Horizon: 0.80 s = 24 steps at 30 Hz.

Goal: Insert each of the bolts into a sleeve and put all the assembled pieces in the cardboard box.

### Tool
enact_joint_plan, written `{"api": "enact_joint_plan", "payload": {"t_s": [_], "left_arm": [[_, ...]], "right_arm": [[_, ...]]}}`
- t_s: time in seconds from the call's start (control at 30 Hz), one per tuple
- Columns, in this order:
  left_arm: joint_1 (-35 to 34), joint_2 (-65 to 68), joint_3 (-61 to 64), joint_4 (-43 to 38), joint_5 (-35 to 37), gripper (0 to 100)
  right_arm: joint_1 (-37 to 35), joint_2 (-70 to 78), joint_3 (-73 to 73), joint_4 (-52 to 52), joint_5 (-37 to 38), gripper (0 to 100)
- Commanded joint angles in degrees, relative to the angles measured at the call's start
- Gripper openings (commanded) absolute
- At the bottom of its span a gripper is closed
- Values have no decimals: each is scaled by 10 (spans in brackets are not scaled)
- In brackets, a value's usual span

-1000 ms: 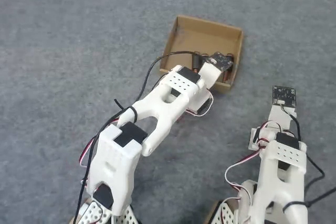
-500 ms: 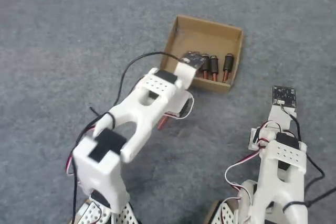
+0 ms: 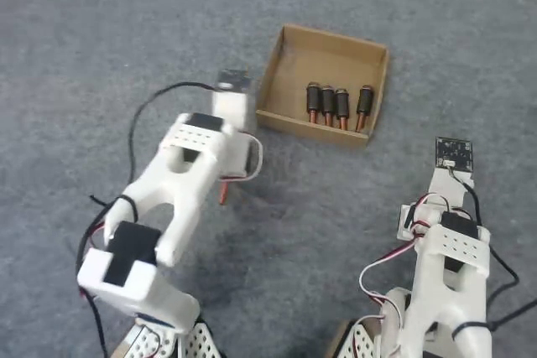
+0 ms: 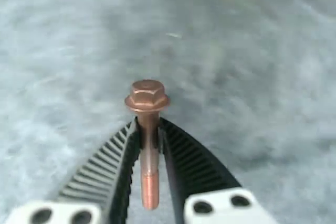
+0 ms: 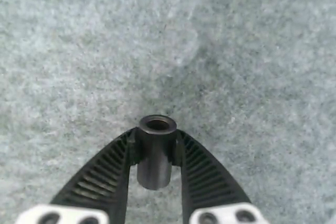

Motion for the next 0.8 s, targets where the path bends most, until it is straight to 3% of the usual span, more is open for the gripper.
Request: {"api": "enact_joint_plan", "payload": {"t_s": [0.0,0.23,0.77], "left_arm": [[-53,-42,-3,-22,46,31],[-68,-42,15,-27,80,160],[-69,87,-94,-15,84,61]], "right_arm": [[-3,-23,-4,-2,14,6],[-3,-23,-4,-1,13,6],[-3,-23,-3,-1,15,6]]}}
